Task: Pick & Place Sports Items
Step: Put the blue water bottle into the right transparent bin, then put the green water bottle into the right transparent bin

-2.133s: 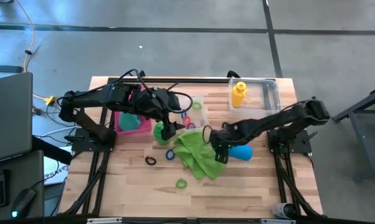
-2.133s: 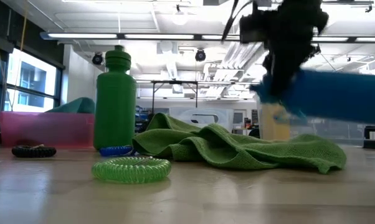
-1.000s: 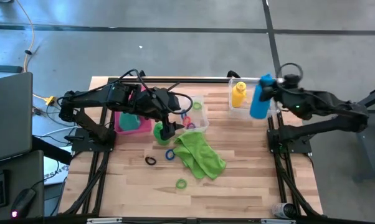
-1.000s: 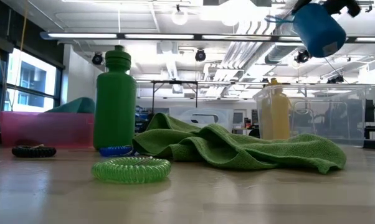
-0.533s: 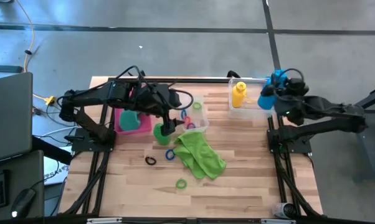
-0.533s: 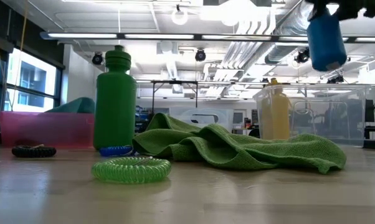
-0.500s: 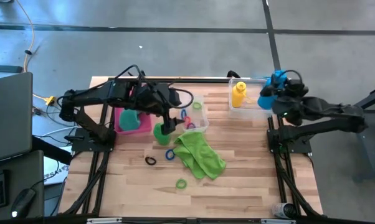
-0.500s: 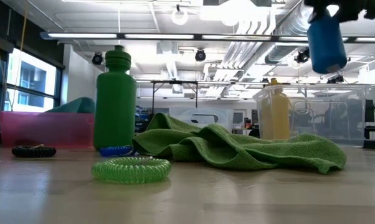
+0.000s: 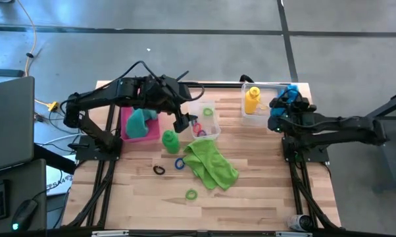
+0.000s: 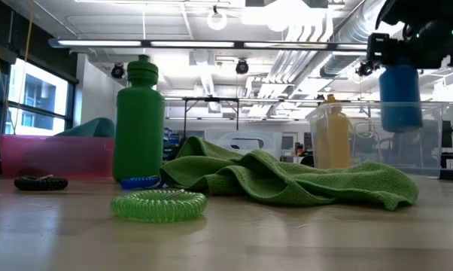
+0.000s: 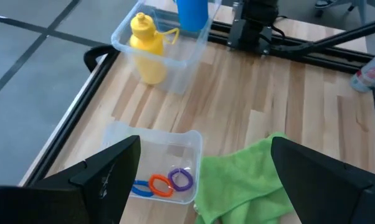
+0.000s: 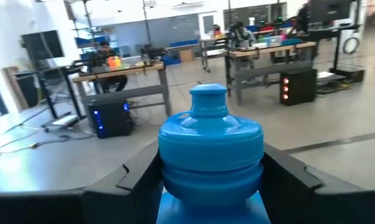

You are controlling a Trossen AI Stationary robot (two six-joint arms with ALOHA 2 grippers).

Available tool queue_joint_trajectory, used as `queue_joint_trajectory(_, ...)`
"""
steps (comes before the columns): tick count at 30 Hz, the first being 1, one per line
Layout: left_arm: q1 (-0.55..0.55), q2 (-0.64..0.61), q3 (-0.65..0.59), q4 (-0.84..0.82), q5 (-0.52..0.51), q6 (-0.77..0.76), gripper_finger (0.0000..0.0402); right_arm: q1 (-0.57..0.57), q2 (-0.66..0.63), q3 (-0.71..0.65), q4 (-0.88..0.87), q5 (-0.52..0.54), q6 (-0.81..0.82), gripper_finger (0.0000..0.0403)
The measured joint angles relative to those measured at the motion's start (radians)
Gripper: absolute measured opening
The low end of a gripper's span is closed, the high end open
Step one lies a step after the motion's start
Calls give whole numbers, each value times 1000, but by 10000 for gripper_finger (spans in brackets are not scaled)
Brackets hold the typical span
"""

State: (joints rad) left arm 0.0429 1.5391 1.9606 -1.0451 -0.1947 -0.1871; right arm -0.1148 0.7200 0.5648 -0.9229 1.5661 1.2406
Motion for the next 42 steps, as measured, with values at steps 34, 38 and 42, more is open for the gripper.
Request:
queue_joint_trajectory(34,36,0,0,-2,0,-3,353,-110,-13,36,412,-191,-705,302)
queue_joint_trajectory(38,36,0,0,-2,0,1,353,-110,-22,73,580,-305,-941,303)
queue_joint_trajectory(42,36,0,0,-2,0,3,353,-102,-28,96,736,-397,-1099,303)
